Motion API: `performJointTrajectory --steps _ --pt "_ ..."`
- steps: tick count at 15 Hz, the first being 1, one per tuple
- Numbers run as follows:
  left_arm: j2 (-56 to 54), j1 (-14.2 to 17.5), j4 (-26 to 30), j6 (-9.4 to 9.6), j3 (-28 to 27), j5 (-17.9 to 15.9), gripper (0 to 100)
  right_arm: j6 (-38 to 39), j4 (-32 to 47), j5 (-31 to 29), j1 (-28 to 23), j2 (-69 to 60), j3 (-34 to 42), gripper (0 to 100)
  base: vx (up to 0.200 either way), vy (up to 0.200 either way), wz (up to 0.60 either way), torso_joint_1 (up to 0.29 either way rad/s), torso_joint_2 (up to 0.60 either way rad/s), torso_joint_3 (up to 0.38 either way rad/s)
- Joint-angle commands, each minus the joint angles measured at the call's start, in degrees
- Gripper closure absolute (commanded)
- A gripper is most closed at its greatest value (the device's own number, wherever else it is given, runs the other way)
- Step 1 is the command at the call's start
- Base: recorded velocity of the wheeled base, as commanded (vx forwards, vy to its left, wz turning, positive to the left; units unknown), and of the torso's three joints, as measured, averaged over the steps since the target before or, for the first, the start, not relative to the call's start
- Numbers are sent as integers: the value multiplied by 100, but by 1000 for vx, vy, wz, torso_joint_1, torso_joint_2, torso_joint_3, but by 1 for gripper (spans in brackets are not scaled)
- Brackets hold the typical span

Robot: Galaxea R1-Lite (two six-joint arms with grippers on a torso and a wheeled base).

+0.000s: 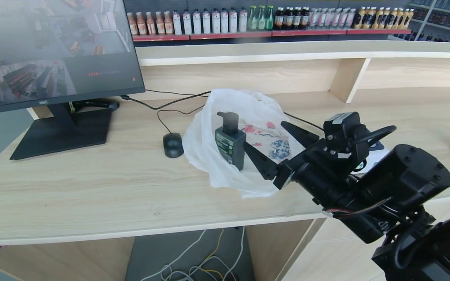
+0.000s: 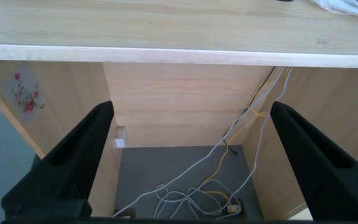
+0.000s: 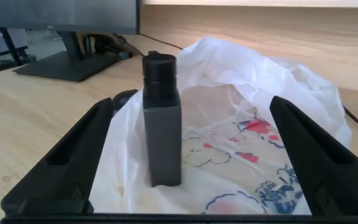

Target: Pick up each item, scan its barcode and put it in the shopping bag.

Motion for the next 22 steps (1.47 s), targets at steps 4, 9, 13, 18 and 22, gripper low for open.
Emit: performJointTrajectory --steps 4,9,13,18,22 --pt "-2 2 0 -5 0 2 0 -33 -9 -569 13 -884 934 0 0 0 0 0 0 0" --pt "-2 2 0 -5 0 2 0 -270 -9 -578 22 -1289 1558 0 -80 0 0 2 2 2" --pt "-2 2 0 4 0 2 0 -253 -9 -850 -92 -1667 2270 0 -150 0 0 5 2 2" --pt "-2 2 0 -14 0 2 0 -138 -9 -868 -259 -1851 2498 0 0 0 0 0 0 0" --pt "-2 2 0 -14 0 2 0 73 -9 -876 -259 -1886 2639 0 0 -200 0 7 1 2"
